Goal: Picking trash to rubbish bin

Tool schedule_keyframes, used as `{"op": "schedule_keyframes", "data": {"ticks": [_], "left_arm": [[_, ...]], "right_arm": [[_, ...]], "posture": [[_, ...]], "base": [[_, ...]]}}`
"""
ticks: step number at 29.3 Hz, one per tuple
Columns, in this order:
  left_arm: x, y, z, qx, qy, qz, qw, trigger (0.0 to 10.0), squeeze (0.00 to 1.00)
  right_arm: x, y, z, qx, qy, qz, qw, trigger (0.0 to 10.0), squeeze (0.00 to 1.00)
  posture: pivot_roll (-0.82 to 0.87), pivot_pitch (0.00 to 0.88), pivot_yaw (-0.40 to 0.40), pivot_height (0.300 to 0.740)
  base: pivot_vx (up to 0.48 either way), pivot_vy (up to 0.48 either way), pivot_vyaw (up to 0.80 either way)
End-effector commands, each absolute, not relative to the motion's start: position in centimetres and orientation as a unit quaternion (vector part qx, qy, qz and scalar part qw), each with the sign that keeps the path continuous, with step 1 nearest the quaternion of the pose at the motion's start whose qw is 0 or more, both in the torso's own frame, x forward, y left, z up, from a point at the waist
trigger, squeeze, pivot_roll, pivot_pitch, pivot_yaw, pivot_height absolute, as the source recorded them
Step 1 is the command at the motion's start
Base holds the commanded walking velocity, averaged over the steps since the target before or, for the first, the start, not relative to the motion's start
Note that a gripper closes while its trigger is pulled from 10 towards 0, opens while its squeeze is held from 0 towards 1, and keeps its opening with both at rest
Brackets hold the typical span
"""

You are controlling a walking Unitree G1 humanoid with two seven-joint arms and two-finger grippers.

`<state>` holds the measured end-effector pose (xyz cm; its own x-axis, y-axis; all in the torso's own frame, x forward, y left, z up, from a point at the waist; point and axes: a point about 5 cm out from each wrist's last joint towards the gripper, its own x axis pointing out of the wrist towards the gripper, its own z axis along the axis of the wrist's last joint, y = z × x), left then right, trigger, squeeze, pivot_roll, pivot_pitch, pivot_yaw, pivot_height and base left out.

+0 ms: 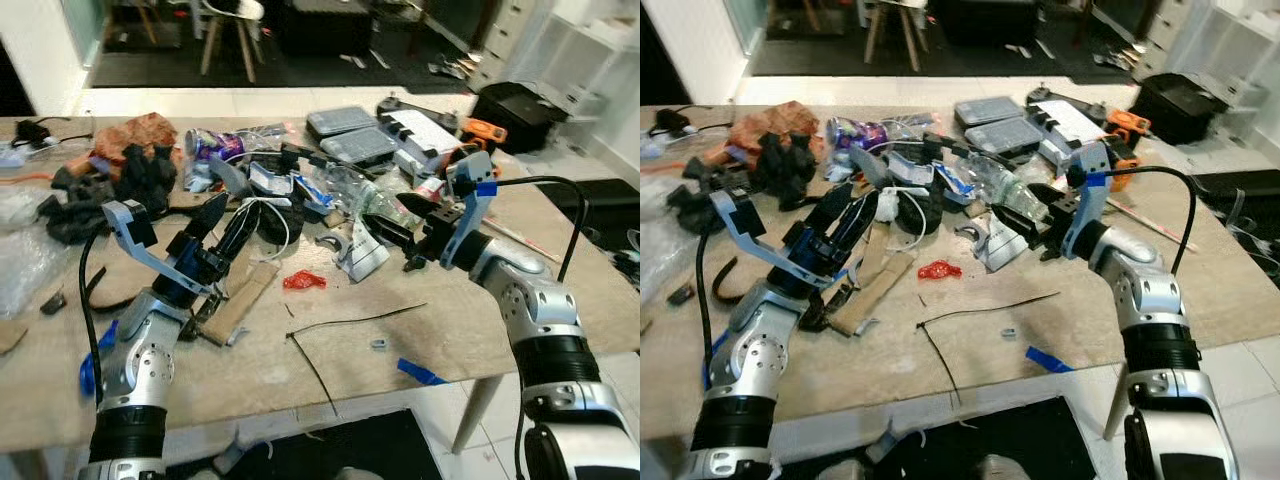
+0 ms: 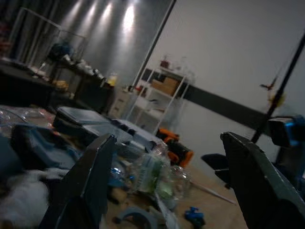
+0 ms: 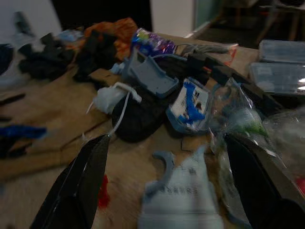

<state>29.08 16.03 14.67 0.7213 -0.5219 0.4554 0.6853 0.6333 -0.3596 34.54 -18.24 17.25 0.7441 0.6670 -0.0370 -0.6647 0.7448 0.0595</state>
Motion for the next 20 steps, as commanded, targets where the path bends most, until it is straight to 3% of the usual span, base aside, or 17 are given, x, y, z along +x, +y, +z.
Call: {"op": "schedule_keyframes", "data": {"ticks": [1, 20], "left_arm": [[29.2, 15.8, 14.6, -0.257, -0.150, -0.339, 0.892, 10.0, 0.00], [29.4, 15.7, 14.4, -0.238, -0.147, -0.329, 0.902, 10.0, 0.00]], "right_arm": [[34.6, -18.9, 17.2, 0.009, 0.028, 0.345, 0.938, 10.0, 0.00], [35.6, -19.3, 16.3, -0.062, 0.031, 0.296, 0.953, 10.0, 0.00]], "posture": [[0.00, 0.000, -0.056, 0.740], [0.00, 0.000, -0.052, 0.740]], "base": [[0.000, 0.000, 0.00], [0.000, 0.000, 0.00]]}}
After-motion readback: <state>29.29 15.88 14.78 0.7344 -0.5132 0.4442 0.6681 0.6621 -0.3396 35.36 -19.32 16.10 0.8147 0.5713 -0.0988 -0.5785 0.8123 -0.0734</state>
